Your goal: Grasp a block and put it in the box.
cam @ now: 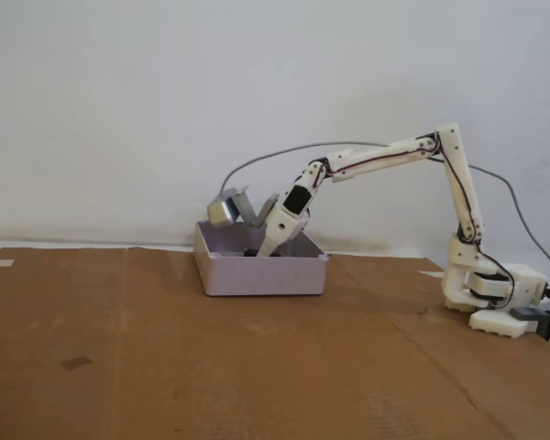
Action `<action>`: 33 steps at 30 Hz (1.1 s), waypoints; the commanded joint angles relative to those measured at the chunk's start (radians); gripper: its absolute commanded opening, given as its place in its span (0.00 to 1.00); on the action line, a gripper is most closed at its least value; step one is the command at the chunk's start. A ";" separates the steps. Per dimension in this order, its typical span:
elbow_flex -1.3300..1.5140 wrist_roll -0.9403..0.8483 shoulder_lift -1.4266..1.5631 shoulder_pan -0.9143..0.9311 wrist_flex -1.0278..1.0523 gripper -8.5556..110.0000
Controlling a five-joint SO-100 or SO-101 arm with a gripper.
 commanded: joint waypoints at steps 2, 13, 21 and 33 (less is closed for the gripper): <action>-0.169 -0.014 0.060 -0.025 -0.002 0.39; -0.241 -0.014 0.083 -0.040 -0.002 0.39; -0.238 -0.014 0.166 -0.041 -0.002 0.39; -0.225 -0.014 0.311 -0.089 0.000 0.39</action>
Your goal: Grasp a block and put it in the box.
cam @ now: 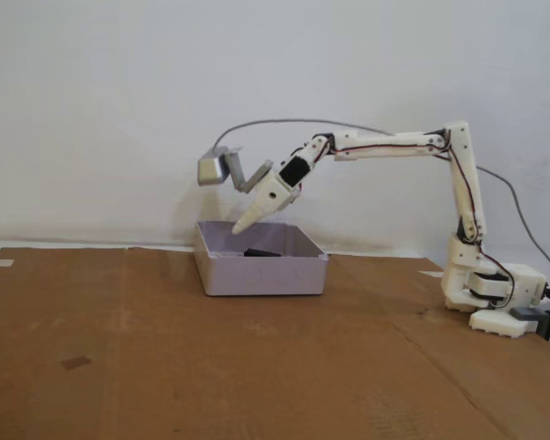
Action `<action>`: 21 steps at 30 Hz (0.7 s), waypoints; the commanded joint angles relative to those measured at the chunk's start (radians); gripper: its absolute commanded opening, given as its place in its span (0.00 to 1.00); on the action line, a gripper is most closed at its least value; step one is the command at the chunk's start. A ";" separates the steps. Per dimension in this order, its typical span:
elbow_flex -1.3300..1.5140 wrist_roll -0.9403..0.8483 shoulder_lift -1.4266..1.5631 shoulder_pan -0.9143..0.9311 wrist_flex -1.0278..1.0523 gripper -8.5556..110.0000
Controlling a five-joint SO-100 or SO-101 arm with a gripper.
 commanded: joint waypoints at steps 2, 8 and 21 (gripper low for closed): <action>-0.107 -0.015 0.236 -0.025 0.000 0.39; -0.106 -0.015 0.310 -0.040 0.000 0.40; -0.021 -0.003 0.505 -0.121 0.000 0.40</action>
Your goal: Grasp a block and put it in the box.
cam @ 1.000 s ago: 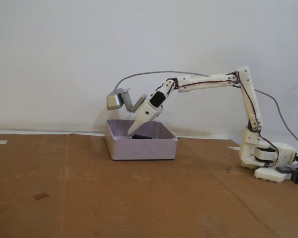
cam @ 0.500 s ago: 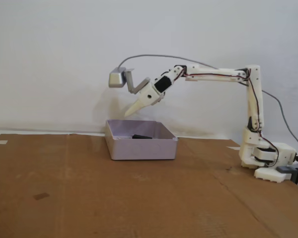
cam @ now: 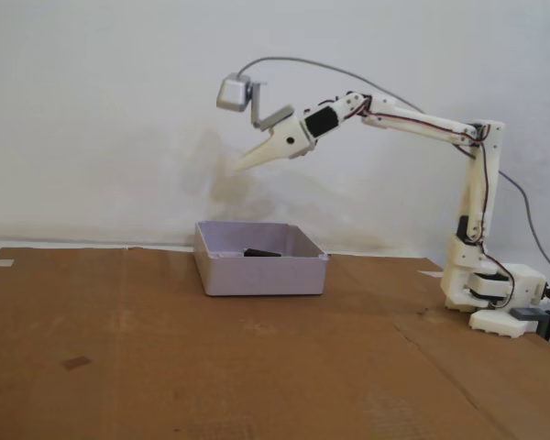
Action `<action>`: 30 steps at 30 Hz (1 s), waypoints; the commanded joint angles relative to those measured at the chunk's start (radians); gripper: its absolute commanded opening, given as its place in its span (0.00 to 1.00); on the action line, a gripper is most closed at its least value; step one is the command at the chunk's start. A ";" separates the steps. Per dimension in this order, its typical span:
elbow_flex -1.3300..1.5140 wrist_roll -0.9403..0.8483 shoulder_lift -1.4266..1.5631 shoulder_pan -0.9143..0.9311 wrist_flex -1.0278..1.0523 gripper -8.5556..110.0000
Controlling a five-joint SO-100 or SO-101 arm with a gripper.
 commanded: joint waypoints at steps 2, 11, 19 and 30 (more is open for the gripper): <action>0.032 -0.003 0.250 -0.049 -0.002 0.40; 0.262 -0.002 0.453 -0.109 -0.009 0.40; 0.410 -0.002 0.580 -0.167 -0.015 0.40; 0.627 0.000 0.752 -0.241 -0.015 0.40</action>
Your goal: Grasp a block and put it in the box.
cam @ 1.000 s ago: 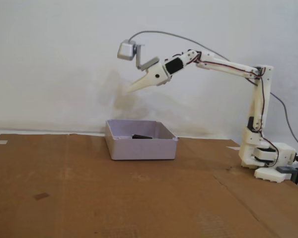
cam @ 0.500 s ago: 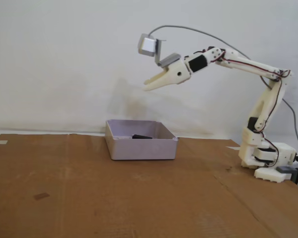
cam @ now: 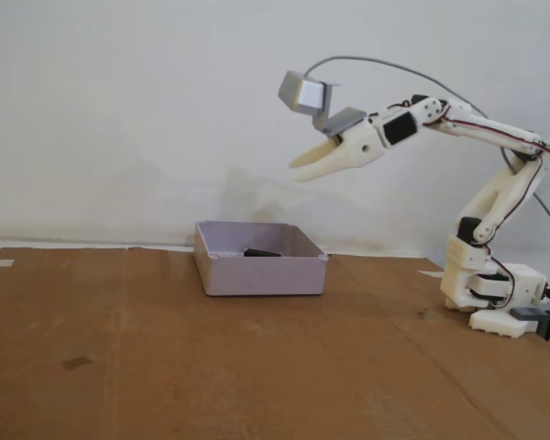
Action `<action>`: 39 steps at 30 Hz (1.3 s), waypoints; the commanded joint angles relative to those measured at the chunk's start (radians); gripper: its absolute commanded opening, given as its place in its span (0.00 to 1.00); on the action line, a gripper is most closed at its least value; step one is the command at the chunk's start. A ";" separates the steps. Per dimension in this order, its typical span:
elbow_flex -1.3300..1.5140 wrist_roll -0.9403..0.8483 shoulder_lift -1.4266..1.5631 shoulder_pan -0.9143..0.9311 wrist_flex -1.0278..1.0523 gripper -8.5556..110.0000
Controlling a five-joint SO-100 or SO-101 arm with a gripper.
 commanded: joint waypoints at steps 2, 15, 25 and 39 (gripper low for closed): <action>0.054 0.000 0.167 -0.037 -0.020 0.40; 0.339 0.000 0.434 -0.054 -0.020 0.40; 0.535 0.000 0.652 -0.054 -0.020 0.40; 0.830 0.000 0.982 -0.054 -0.020 0.40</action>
